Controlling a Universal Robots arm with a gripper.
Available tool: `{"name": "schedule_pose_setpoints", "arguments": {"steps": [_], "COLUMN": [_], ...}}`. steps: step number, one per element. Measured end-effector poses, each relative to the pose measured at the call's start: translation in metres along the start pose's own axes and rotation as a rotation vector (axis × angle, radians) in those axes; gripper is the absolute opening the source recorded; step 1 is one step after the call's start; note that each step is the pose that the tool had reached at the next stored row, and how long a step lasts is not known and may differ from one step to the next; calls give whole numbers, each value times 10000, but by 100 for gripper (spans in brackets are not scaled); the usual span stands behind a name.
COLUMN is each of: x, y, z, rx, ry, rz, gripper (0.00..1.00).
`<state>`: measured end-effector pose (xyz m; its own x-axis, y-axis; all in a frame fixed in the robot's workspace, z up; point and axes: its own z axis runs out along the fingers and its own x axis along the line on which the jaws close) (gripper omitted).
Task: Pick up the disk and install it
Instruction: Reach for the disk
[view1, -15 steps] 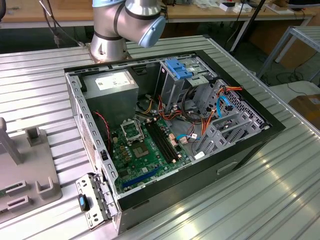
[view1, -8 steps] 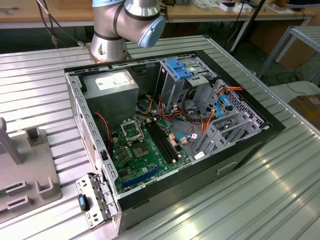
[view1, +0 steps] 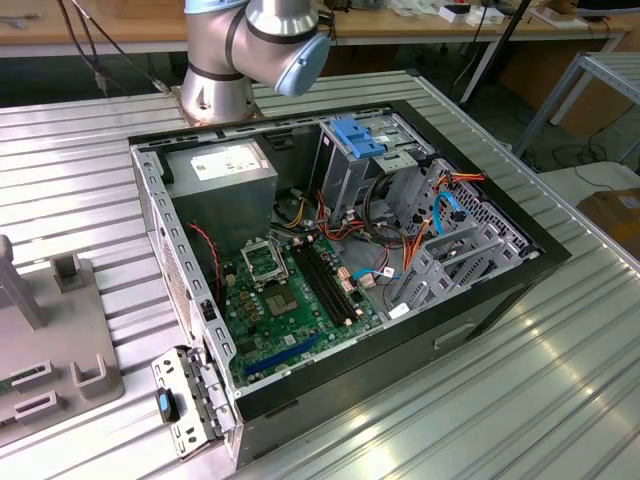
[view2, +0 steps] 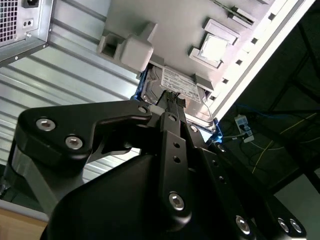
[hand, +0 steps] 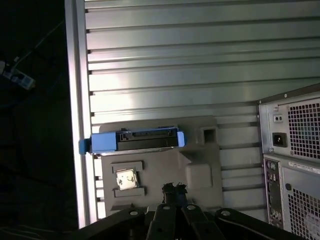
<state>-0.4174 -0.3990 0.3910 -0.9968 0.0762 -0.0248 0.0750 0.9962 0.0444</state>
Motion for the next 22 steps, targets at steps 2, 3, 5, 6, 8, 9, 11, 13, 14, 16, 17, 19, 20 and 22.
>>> {"name": "schedule_pose_setpoints", "arguments": {"steps": [2,3,5,6,8,9,11,13,14,16,17,19,20,22], "x": [137,186,246,277,348,384,415,453,473,540,541,543,544,545], "y": [-10,-14,-19,-21,-27,-29,-32,-35,-37,-42,-42,-42,-39,-10], "z": [-1,0,-1,0,1,0,2,7,9,17,17,18,18,20], "rx": [0,0,0,0,-1,0,0,0,0,0,0,0,0,0], "ry": [0,0,0,-1,-1,0,0,-1,0,1,0,0,0,0], "rz": [1,0,0,0,0,1,0,0,0,0,-1,0,0,1], "gripper": [11,11,11,11,11,11,11,11,11,11,11,11,11,11]}}
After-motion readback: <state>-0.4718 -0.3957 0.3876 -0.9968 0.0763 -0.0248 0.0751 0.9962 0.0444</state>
